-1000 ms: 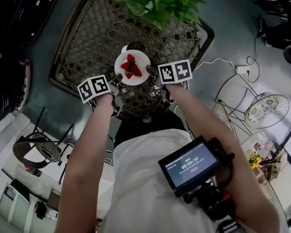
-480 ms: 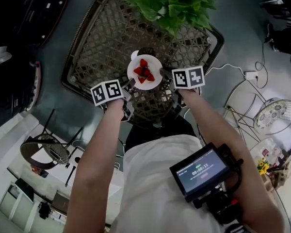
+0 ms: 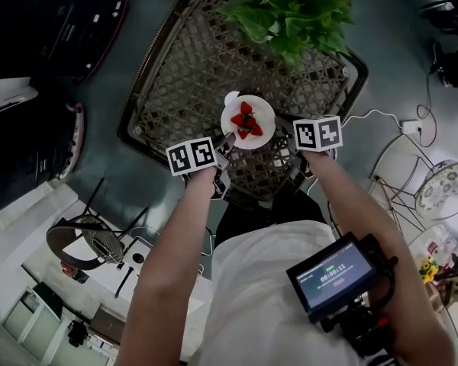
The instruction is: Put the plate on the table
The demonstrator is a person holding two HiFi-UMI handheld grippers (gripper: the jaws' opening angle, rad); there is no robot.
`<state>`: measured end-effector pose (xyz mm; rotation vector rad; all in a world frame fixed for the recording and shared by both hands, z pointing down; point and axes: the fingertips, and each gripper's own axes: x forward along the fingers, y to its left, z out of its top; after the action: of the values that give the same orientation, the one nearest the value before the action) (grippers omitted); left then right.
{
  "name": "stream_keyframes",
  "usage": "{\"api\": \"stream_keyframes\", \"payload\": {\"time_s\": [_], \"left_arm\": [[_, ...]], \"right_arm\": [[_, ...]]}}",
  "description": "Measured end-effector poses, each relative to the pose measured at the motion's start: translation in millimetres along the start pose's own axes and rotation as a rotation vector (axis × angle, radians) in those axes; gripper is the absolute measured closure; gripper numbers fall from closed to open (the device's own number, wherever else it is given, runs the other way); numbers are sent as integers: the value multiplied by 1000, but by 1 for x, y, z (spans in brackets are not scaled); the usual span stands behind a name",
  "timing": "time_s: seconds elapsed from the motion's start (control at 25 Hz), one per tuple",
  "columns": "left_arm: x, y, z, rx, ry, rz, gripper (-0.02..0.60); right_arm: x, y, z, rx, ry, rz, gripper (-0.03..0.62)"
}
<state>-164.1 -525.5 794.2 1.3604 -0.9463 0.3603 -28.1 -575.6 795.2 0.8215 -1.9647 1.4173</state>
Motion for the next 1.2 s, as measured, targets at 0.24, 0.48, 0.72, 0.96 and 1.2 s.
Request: {"api": "stream_keyframes", "payload": {"time_s": [0.24,0.48,0.72,0.96,1.2], "left_arm": [[2,1,-5,66,28,24,442],[0,7,-9,286,50,186,394],[-11,8,-8,220,-30,170,393],[-37,-10,-10,231,-118,117,396],[-62,-38,-30,244,-179,66,576]], "right_arm": [[-8,-1,-5,18,-18,7,557],[-14,0,-14,17,-20,9,559],[-25,8,-14,-85,-25,17,559],[-44,23,-10,-153,-60,82,560],[-76,46,-5,-230,-110,154,562]]}}
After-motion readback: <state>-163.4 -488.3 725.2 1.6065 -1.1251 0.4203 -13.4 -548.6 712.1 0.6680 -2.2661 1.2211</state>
